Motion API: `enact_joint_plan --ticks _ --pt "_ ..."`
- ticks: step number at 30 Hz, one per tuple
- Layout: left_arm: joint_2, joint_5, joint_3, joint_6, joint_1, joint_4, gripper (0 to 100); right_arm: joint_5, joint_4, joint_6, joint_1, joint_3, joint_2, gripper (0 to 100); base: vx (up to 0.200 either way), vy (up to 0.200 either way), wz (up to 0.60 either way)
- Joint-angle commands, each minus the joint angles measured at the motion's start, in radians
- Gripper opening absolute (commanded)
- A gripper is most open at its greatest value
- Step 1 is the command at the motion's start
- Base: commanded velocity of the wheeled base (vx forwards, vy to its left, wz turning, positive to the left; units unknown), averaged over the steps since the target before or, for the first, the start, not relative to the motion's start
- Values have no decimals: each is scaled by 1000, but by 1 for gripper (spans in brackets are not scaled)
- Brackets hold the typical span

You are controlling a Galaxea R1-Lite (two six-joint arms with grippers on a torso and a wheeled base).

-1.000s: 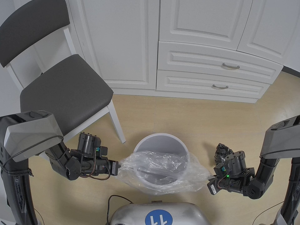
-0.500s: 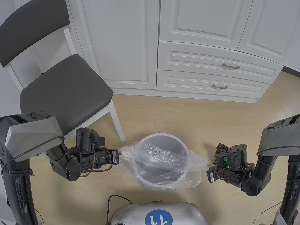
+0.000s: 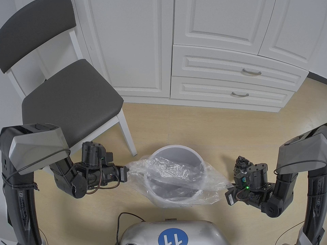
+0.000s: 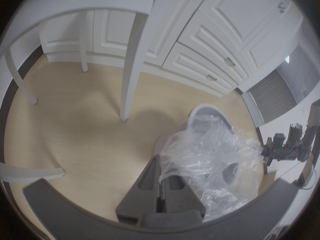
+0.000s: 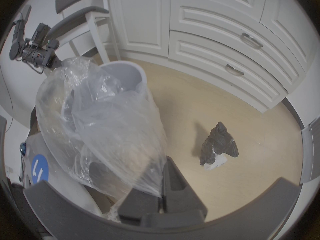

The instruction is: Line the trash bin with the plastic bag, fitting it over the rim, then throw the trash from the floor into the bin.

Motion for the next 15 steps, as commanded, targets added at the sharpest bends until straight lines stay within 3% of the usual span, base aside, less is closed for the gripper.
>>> enact_joint_plan --ticks 1,4,10,11,15 --pt "68 -1 19 55 3 4 0 1 2 -16 -7 13 60 0 0 0 0" --pt "89 -1 30 115 17 -2 0 1 -4 -16 -10 4 96 0 0 0 0" --pt "86 -2 31 115 18 -10 0 10 -75 -6 -13 -6 121 0 0 0 0" --pt "81 -4 31 115 20 -11 0 15 -86 -6 -11 2 115 100 0 0 0" --pt "58 -7 48 113 20 -33 0 76 -129 -10 -7 48 70 100 0 0 0"
